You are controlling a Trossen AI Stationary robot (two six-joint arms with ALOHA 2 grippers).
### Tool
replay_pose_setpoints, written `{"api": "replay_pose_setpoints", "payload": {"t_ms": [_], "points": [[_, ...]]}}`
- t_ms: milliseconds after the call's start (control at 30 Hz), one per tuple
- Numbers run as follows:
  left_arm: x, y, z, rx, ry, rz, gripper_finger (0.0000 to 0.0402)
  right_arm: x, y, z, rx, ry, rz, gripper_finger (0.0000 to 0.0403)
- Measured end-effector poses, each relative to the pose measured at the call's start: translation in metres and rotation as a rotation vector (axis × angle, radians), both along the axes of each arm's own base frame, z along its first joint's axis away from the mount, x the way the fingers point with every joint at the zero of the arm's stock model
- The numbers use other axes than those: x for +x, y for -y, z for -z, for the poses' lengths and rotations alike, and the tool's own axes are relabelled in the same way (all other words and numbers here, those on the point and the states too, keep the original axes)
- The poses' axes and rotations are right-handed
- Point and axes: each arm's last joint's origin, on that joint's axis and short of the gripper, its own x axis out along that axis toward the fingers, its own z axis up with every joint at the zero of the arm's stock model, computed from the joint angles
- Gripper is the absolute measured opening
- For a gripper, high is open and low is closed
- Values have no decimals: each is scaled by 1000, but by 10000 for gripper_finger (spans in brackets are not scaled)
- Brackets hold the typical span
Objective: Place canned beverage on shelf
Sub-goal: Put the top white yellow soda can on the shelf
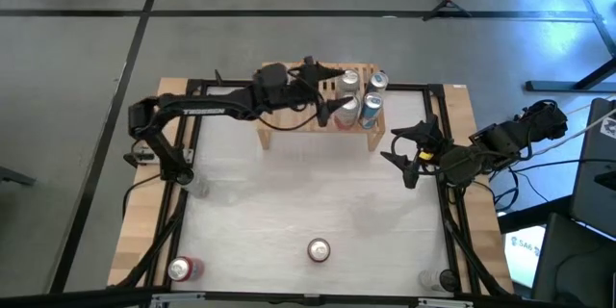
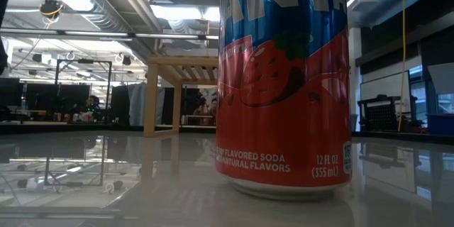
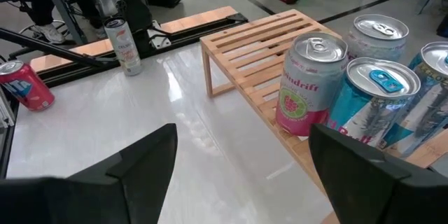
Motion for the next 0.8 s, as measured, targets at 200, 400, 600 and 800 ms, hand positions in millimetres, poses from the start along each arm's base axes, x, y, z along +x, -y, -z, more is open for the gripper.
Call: {"api": "replay_pose_setpoints", "payload": {"t_ms": [200, 400, 600, 800], "points": [[-19, 36, -24, -156, -1, 83, 357, 0, 0, 0, -2, -2, -1, 312], [-63, 86, -38, -311, -214, 89, 357, 0, 0, 0, -6, -4, -1, 312], [-129, 123, -43, -509, -418, -31, 357, 0, 0, 0, -42, -20, -22, 312], [-181, 144, -27, -691, -720, -92, 357, 4, -4, -2, 49, 8, -78, 312]]}}
